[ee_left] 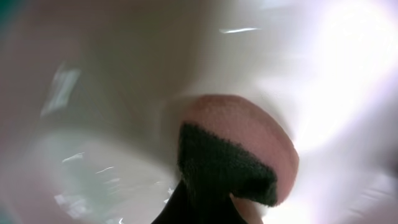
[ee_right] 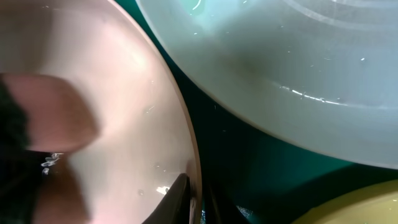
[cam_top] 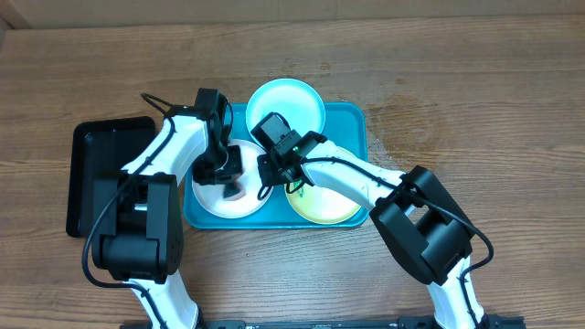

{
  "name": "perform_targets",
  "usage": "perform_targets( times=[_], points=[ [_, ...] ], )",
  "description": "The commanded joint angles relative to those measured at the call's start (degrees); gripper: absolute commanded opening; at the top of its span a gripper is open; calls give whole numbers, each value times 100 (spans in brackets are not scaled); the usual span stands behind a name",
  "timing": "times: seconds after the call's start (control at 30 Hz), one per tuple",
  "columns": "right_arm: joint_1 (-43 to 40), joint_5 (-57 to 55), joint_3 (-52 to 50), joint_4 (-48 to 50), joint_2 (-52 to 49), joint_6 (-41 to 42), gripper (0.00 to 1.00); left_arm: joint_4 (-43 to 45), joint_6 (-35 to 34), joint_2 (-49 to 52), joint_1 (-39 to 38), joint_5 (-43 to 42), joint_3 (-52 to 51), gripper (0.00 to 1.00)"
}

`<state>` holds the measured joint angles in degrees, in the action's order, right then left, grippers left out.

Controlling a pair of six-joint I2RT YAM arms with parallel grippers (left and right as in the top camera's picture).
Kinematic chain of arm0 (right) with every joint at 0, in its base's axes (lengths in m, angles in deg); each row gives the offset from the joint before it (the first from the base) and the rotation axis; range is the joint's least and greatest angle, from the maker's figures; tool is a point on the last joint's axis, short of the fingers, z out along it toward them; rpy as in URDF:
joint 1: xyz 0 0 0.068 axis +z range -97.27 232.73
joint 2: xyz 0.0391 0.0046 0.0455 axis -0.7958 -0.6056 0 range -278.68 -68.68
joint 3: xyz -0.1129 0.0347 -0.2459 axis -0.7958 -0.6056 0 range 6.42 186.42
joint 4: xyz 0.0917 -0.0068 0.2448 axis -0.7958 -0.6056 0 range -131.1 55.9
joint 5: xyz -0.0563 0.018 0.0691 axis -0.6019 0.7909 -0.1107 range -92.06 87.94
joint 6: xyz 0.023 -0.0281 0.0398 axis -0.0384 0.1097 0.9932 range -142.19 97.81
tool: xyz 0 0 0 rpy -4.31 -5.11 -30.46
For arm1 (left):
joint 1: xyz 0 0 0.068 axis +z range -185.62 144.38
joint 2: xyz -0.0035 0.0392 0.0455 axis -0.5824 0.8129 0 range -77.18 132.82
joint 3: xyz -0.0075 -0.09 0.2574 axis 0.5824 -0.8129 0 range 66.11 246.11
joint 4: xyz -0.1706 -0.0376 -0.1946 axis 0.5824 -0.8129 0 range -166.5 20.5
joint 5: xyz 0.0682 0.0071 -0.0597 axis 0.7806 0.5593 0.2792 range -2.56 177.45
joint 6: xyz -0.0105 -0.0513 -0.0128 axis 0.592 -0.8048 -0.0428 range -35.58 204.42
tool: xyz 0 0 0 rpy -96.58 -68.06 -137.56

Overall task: Clean dirty plates on tray and stack at the side
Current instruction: 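Scrub the white plate with the sponge in the left gripper, then lift the white plate off the tray with the right gripper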

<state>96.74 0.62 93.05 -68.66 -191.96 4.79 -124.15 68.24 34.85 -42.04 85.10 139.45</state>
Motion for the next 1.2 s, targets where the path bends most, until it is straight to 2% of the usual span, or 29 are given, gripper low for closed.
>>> perform_targets(
  times=[0.0,0.17,0.37,0.53,0.6,0.67,0.83,1.0,1.17],
  points=[
    [-63,-219,-68,-76,-136,7,7,-280,-841,68,44,2236,-44,4],
    [-63,-221,17,-162,-133,-28,4,-841,-1377,68,44,2962,321,4],
    [-24,-299,466,-625,-109,-192,4,-1497,-1475,66,79,2876,1373,4],
    [173,-647,981,-1003,-15,-544,4,-2122,-1436,33,404,2055,2761,4],
    [251,-861,1163,-1165,9,-610,4,-2166,-1325,-7,544,1757,3025,4],
    [402,-1513,1519,-1480,20,-612,4,-2168,-1051,-90,822,1268,3311,5],
    [763,-3512,2385,-2133,20,-704,4,-2299,-997,-284,1641,649,3429,4],
    [997,-4937,2968,-2197,20,-1613,4,-2719,-997,-297,2594,181,3427,4],
    [1097,-5604,3152,-1722,20,-3397,4,-2863,-994,-297,3574,-140,3427,4]
  ],
)
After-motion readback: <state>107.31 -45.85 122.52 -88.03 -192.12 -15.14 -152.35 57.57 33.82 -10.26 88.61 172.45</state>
